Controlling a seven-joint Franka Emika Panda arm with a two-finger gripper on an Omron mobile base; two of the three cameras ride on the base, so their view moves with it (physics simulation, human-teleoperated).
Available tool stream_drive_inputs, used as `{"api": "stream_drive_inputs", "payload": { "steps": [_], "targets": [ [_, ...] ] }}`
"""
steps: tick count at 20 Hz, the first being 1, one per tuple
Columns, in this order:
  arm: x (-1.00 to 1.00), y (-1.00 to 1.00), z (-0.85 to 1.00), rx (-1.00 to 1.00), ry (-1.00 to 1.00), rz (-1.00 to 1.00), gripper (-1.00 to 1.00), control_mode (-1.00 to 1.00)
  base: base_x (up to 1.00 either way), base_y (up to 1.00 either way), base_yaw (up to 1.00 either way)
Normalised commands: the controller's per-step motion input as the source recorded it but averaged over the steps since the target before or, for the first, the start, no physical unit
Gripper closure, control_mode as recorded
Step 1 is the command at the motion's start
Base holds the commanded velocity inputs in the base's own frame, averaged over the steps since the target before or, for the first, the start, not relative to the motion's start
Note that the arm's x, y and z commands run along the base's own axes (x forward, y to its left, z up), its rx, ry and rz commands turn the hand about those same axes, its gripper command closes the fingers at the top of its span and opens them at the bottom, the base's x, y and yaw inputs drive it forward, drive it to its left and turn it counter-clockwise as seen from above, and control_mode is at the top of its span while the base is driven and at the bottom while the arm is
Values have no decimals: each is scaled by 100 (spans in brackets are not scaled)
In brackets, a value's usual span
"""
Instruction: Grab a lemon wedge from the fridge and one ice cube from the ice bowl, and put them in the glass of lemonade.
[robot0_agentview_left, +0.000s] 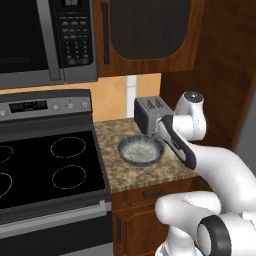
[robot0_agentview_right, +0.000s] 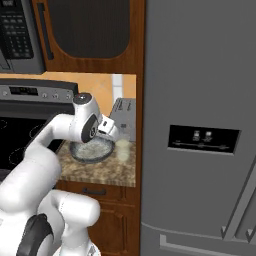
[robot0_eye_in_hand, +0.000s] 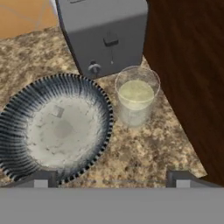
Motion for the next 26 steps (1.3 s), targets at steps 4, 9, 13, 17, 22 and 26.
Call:
{"api": "stream_drive_inputs", "payload": {
  "steps": [4,9,13,17,22,26],
  "targets": [
    [-51,20,0,0,5,13,-100,-100,0,0,0],
    [-23,-3,-4,0,0,0,-100,100,-40,-14,0],
    [0,0,0,0,0,0,-100,100,-100,-59,2],
    [0,0,0,0,0,0,-100,100,-69,-97,0],
    [0,0,0,0,0,0,-100,100,15,-100,7],
    [0,0,0,0,0,0,-100,100,-1,-100,10]
  ]
}}
